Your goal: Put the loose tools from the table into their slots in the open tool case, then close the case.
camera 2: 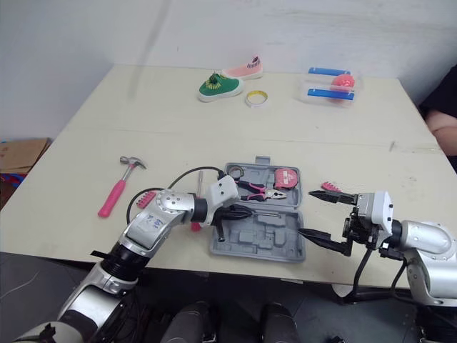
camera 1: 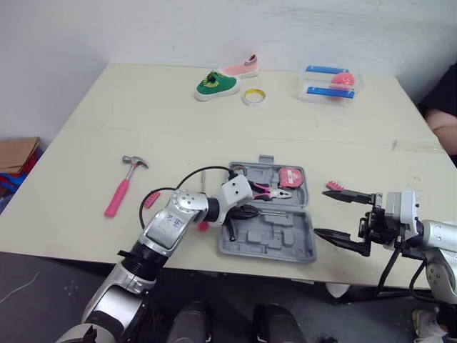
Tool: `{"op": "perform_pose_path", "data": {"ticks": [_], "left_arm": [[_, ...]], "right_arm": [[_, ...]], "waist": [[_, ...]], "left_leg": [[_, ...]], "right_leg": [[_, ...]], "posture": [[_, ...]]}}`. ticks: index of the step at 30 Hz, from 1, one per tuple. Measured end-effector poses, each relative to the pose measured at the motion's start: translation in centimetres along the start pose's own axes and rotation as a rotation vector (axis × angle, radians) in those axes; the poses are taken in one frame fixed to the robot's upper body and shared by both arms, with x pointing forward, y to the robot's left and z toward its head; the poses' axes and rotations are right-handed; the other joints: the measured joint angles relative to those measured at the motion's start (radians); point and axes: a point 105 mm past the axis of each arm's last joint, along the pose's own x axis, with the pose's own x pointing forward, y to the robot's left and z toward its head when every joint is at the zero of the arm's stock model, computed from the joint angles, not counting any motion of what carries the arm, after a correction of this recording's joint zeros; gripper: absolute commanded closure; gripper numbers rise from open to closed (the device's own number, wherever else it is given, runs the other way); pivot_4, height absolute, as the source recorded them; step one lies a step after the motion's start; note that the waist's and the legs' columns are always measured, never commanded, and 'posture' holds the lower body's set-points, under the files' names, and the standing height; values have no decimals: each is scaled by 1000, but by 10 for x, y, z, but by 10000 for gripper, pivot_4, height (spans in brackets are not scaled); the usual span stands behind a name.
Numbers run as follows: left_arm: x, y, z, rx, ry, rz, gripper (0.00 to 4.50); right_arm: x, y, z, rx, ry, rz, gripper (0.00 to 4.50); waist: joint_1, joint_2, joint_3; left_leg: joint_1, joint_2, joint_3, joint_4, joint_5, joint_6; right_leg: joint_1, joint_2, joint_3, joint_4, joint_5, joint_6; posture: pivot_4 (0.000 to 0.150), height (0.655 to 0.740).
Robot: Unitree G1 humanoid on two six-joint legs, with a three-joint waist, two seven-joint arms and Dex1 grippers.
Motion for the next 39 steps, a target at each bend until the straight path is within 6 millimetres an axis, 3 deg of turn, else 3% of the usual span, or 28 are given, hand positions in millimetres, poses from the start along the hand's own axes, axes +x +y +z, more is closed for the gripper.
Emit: {"op": "perform_pose_path", "data": {"ticks": [8,14,16,19,23,26,30,34,39], "left_arm": [[-2,-1,-3,-8,26,8,44260],[-9,-4,6,-17,-122,-18,44260],[-20,-5,22,39,-223,-33,44260],[-60,-1,52,191,-405,-13,44260],[-92,5,46,232,-452,38,44260],[-130,12,17,177,-451,129,36556],[-202,22,-29,84,-348,380,18867],[-260,23,-58,25,-284,602,1058],[-353,24,-103,-85,-198,963,426]], "right_arm": [[2,1,-3,-1,-9,-10,0],[1,1,-5,-2,-7,-12,0],[0,1,-6,5,-4,-16,0],[-5,-2,-7,-1,5,-20,0],[-12,-6,-9,-1,17,-36,0],[-20,-16,-6,-48,34,-42,0],[-50,-34,-9,-77,102,-113,0],[-74,-46,-17,-91,148,-179,0],[-110,-56,-36,-119,237,-299,0]], "waist": [[-3,2,-4],[-1,3,0],[-1,2,2],[-5,3,2],[-5,3,2],[-14,3,3],[-27,3,5],[-26,3,6],[-28,3,6]], "left_leg": [[1,0,0,-1,0,-1],[-3,0,0,-2,0,-1],[-6,0,0,-2,1,0],[-6,0,1,-3,4,-1],[-4,0,2,-6,4,0],[-4,0,2,-7,3,2],[-3,0,2,-12,3,3],[-3,0,2,-13,2,2],[-3,0,2,-15,-1,-2]], "right_leg": [[0,0,0,0,0,-1],[-4,0,-1,-1,0,-1],[-6,0,-1,-2,0,-1],[-6,0,-1,-4,-1,-1],[-5,1,-1,-6,-1,-1],[-6,1,0,-7,-1,-1],[-6,1,-1,-10,-1,-1],[-6,1,-1,-12,-1,-1],[-9,-1,-1,-12,-1,-2]], "posture": [[1500,7400],[1500,7400],[1500,7400],[1500,7400],[1500,7400],[1500,7400],[1500,7400],[1500,7400],[1500,7400]]}}
